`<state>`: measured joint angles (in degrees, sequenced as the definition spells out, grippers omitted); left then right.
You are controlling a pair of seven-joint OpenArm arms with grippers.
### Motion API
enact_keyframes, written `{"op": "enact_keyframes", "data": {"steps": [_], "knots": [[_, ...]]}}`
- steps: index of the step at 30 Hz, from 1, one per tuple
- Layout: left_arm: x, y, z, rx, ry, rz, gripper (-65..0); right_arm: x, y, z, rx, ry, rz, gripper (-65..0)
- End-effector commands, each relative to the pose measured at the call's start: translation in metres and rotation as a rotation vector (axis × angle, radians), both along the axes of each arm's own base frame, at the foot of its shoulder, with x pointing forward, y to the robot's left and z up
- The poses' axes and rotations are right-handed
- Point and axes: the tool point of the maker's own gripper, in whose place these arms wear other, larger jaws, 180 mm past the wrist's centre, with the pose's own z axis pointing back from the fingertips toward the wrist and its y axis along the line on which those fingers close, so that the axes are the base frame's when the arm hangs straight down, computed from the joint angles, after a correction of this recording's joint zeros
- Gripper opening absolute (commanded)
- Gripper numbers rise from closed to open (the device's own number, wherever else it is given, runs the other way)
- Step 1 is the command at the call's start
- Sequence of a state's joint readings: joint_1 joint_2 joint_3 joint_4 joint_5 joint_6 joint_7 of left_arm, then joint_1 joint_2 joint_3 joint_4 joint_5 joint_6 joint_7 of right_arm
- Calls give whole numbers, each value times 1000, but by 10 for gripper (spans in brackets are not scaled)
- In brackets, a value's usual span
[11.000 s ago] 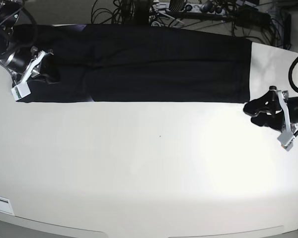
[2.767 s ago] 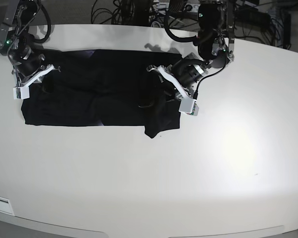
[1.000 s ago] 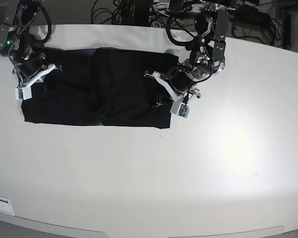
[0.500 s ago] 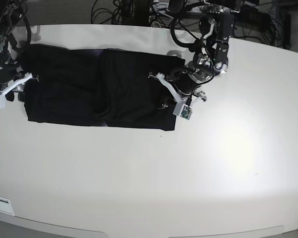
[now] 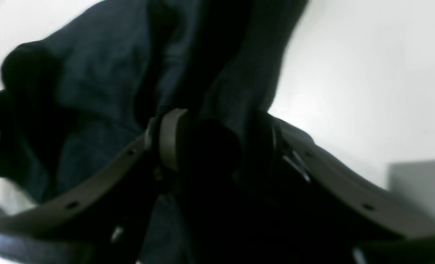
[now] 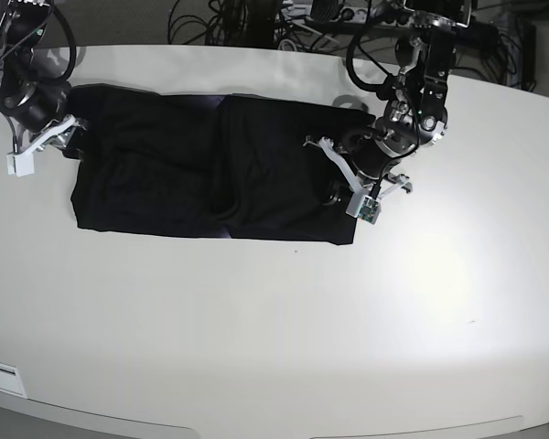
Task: Fold the T-shirt properly
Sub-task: 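Hold the strip with the left gripper while the right gripper grasps its end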
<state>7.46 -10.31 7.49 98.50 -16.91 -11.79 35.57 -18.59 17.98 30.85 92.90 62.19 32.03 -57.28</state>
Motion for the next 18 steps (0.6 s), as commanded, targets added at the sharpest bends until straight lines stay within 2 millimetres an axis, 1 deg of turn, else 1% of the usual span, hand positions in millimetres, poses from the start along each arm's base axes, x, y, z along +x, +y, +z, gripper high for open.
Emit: {"op": "enact_keyframes", "data": {"steps": [1,3,7,10,14,18], "knots": [[-8,11,-14,57,69,15,-650,5,-3,11,1,-40,8,-350],[-8,10,-13,55,68,14,-650,6,1,14,22,-54,15,-350],[-9,9,-13,55,68,8,-650,3,6,15,43,-44,39,-350],[-8,9,-13,53,65,8,-650,5,10,20,70,-70,50,-350],[-8,9,-13,53,64,8,-650,18,14,34,110,-130,52,-350],[-8,9,-13,49,65,8,-650,29,15,43,110,-159,63,-350]]}}
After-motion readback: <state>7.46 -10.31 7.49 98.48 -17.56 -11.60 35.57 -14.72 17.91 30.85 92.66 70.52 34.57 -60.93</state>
